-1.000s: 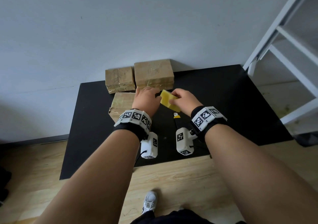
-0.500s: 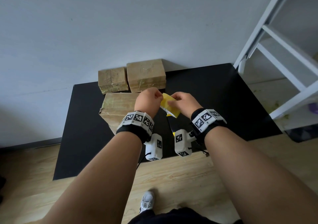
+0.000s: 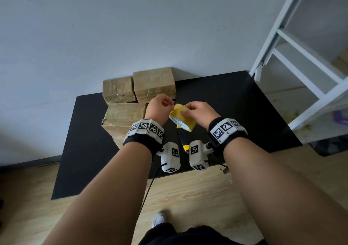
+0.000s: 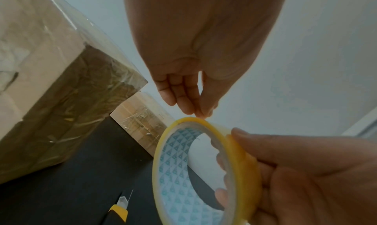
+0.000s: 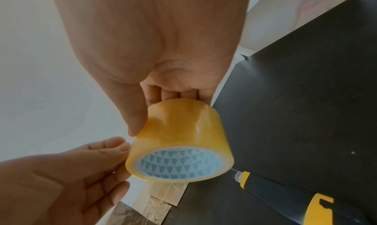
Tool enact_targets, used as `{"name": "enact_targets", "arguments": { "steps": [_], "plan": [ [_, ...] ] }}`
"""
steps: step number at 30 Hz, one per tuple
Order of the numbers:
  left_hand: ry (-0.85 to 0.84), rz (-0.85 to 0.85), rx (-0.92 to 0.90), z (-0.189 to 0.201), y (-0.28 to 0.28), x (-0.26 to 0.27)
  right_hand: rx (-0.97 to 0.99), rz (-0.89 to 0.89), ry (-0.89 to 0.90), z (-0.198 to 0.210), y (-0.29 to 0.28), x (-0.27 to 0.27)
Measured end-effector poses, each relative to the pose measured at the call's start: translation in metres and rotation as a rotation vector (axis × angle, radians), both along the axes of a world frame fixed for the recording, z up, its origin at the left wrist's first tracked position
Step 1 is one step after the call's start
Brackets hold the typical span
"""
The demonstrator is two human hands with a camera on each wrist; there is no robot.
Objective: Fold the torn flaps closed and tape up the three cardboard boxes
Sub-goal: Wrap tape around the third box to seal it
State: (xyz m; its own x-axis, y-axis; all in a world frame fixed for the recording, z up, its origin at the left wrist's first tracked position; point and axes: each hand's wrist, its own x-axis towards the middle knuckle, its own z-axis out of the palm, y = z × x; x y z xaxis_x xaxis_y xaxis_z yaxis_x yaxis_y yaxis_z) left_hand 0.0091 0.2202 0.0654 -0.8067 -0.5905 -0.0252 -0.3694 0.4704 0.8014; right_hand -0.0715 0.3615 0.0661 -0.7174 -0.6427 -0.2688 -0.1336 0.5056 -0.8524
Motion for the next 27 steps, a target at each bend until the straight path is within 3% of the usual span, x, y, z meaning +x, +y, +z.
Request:
{"name": "enact_targets", "arguments": {
  "steps": [10,15,19,23,27],
  "plan": [
    [-0.07,-0.113,-0.09,0.005,-0.014,-0.015,0.008,-0.032,0.044,0.01,-0.01,-0.005],
    [-0.254,-0.137,-0.262,0.004,-0.033,-0.016,0.058,-0.045,0.05,0.009,-0.026,0.004],
    [-0.123,-0.158,-0.196,-0.004,-0.055,-0.005,0.137,-0.055,0.048,0.005,-0.046,0.015],
    [-0.023,-0.012,-0.096,0.0,-0.077,0.015,0.201,-0.124,0.044,0.006,-0.066,0.025],
    [-0.148,0.242,-0.132,-0.004,-0.115,0.049,0.087,-0.201,-0.062,0.005,-0.092,0.036]
  ]
}}
